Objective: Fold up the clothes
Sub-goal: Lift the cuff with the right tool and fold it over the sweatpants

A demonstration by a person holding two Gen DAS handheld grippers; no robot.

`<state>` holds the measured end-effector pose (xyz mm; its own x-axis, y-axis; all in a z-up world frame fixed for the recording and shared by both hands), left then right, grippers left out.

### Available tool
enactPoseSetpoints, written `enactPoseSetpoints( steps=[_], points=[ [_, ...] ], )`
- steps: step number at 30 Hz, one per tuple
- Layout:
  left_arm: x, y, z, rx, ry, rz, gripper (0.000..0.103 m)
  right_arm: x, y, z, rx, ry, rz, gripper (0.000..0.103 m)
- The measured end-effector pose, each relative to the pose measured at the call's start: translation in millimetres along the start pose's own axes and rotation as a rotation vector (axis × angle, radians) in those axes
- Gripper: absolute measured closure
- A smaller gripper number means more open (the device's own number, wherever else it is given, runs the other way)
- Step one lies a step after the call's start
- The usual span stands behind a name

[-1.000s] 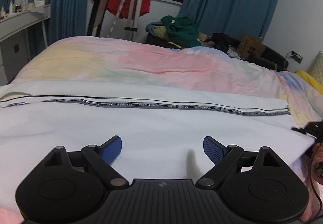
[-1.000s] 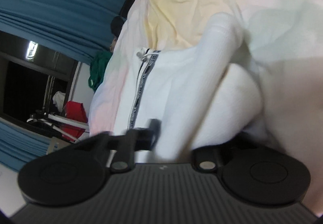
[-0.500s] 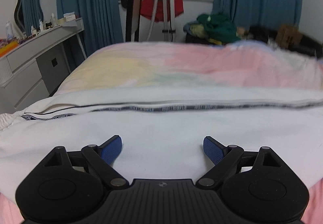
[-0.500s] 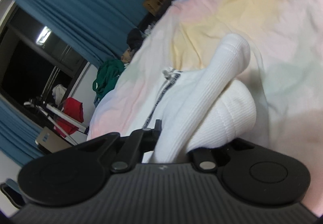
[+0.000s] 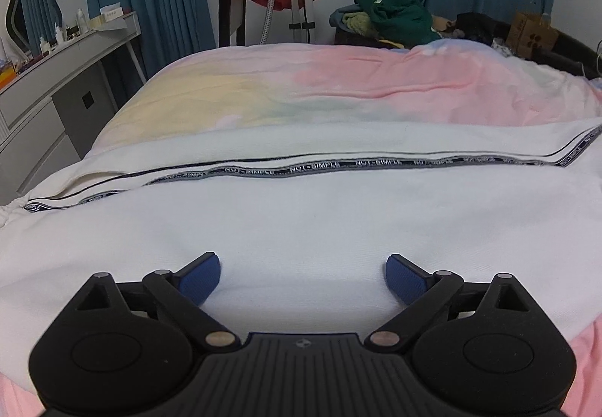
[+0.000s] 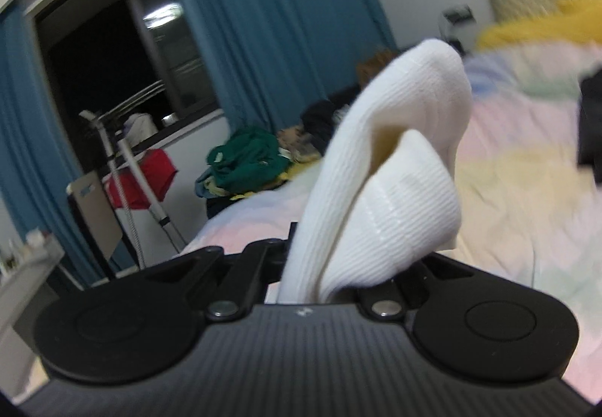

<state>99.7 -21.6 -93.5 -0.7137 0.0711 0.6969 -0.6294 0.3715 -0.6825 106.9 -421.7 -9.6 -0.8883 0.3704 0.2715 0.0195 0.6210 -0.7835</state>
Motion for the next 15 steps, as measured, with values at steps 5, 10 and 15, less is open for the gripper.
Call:
enactPoseSetpoints(
  steps=[5, 10, 15],
  points=[
    [21, -10, -19, 0.054, -0.004, 0.046, 0.007, 19, 11, -64, 0.178, -0.067, 0.023, 0.093],
    [48, -20, -42, 0.092, -0.026, 0.112, 0.007, 34, 48, -131, 0.365, -0.159, 0.002, 0.093],
    [78, -26, -69, 0.128, -0.076, 0.191, 0.006, 43, 124, -181, 0.542, -0.266, -0.110, 0.093]
  ],
)
Point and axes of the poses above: each gripper's, at about its wrist camera, not at the fingertips, and x roughly against the way its jaws point, z to its right, y to its underside, the point moved 6 cm from there along -x, roughly the way its jaws point, and after that the axes turned 13 degrees about -x, right-handed, at the moved point
